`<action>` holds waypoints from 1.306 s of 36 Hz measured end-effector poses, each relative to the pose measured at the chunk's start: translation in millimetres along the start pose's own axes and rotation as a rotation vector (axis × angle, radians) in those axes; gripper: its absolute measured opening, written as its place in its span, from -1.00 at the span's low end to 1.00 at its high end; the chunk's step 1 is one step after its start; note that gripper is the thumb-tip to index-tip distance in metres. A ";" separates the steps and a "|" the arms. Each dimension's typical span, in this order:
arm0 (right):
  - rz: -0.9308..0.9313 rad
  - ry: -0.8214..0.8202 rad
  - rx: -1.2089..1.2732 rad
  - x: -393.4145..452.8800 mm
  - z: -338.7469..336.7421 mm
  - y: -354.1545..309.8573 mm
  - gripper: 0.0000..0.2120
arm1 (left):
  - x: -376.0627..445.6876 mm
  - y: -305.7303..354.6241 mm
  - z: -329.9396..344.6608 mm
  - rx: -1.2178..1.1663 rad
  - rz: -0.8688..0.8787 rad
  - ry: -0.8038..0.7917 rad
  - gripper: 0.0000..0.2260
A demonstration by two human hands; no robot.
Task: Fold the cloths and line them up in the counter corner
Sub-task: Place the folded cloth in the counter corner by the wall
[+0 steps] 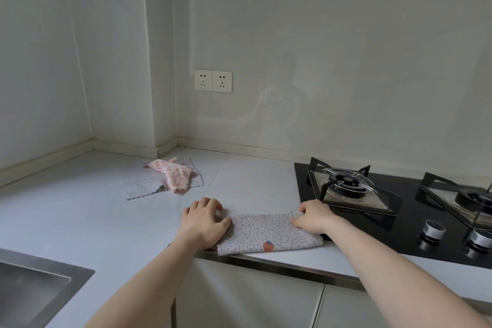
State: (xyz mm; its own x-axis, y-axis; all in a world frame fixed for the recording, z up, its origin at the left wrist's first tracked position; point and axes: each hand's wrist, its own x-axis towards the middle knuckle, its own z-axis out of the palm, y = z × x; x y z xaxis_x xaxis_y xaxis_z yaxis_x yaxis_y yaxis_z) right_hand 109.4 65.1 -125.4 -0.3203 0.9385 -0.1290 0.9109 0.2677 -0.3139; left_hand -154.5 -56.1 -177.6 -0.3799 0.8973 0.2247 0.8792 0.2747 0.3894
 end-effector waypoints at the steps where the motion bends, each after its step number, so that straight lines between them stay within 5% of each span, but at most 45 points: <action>1: -0.002 -0.005 0.011 0.3 0.0 -0.8 -0.70 | -0.2 0.0 0.0 -0.003 -0.001 0.003 -0.65; 2: -0.012 -0.009 0.034 -0.5 -0.7 -1.7 -0.82 | -0.4 0.0 -0.1 -0.004 -0.001 0.006 -0.65; 8: -0.016 0.002 0.237 -7.8 -19.0 -9.7 -0.71 | -1.5 -0.8 -0.8 -0.022 -0.003 0.017 -0.66; 11: 0.008 -0.006 0.270 -9.1 -29.8 -13.1 -0.85 | -1.4 -1.1 -2.6 -0.068 -0.015 0.026 -0.71; 17: 0.029 -0.043 0.480 -13.6 -43.0 -40.7 -0.69 | -2.6 -2.0 -7.5 -0.156 -0.029 0.038 -0.78; 22: 0.014 -0.132 0.532 -23.1 -45.5 -74.3 -0.94 | -1.8 -4.1 -11.6 -0.240 -0.044 0.028 -0.76; 36: 0.015 -0.179 0.623 -33.0 5.6 -142.1 -0.98 | -3.7 -7.6 -17.4 -0.378 -0.066 0.047 -0.57; 42: 0.071 -0.363 0.742 -35.3 21.7 -148.8 -0.94 | -4.2 -6.3 -18.7 -0.413 -0.077 0.050 -0.56; 47: 0.024 -0.189 0.758 -28.9 16.1 -132.2 -0.83 | -3.0 -7.3 -15.8 -0.401 -0.080 0.050 -0.68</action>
State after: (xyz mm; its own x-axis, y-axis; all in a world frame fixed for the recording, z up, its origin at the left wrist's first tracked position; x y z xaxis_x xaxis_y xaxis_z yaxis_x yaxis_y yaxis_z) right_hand -6.0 -0.9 -95.3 -0.4034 0.8711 -0.2802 0.5135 -0.0380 -0.8572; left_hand -164.4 -66.3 -167.0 -0.4650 0.8577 0.2192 0.6684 0.1778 0.7223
